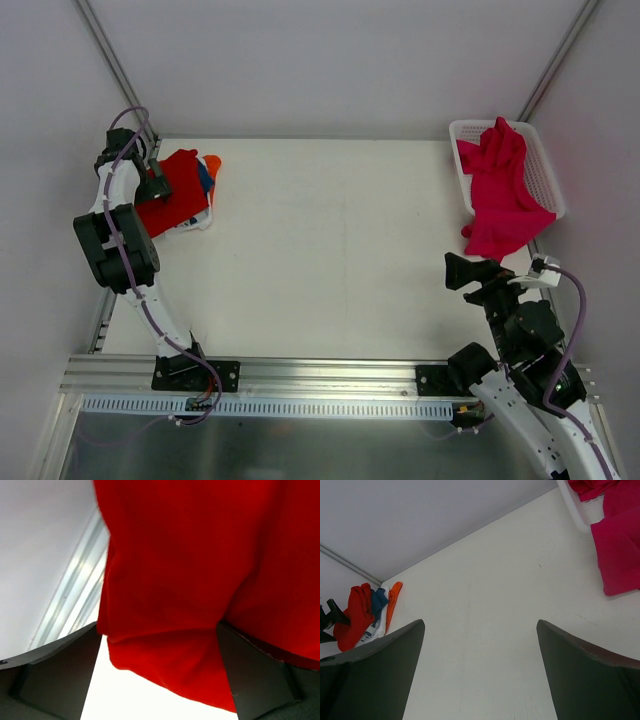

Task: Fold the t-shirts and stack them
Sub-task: Put the neatly folded tshirt into the corner of the board with the left arm

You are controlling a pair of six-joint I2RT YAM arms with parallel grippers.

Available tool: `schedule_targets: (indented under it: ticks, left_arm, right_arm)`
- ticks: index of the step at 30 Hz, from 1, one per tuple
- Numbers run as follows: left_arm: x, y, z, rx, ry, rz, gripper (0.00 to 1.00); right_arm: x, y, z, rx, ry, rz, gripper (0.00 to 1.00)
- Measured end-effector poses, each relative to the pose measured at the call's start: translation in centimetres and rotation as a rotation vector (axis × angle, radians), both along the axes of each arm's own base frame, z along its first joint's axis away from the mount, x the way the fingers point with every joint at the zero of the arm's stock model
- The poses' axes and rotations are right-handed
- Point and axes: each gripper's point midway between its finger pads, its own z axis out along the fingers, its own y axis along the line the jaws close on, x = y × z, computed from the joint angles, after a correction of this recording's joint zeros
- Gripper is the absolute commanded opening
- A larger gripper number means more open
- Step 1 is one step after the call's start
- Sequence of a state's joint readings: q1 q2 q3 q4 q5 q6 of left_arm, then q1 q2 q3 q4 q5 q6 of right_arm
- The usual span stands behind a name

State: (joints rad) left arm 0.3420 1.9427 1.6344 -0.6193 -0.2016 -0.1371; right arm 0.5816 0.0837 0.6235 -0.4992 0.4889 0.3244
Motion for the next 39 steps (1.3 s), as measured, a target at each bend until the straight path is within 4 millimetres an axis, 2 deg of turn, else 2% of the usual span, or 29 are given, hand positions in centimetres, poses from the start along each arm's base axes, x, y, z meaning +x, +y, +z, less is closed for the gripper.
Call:
schedule_targets:
  ticks: [5,13,19,26,30,39]
  left_arm:
    - [0.9,-0.2,-1.0,-0.050,-0.004,-0.013,0.99]
    - [2.2,-1.5,0.2,-0.115,-0.066,-0.048,0.99]
    - [3.2,-2.9,3.7,-0.127,-0.163,-0.087,0.99]
    - [4.2,-3.4,8.0,-0.094,-0.271,-0.114,0.99]
    - [4.0,-3.2,9.6,-0.071,-0.301,-0.109,0.99]
    - [2.8,-3.6,14.5,-0.026,-0.401,-0.113,0.99]
  right_arm:
    - [0.1,0.0,-0.1,-0.005,0.006,-0.002,1.00]
    - [0.4,0.3,-1.3,-0.017,0.028,0.000,0.99]
    - [0.8,1.0,-2.5,-0.023,0.055,0.018,0.99]
    - [0.8,1.2,-2.5,-0.017,0.057,0.028,1.00]
    - [0.7,1.1,-2.4,-0.014,0.051,0.028,0.99]
    - [0.4,1.1,-2.2,0.009,0.042,0.032,0.99]
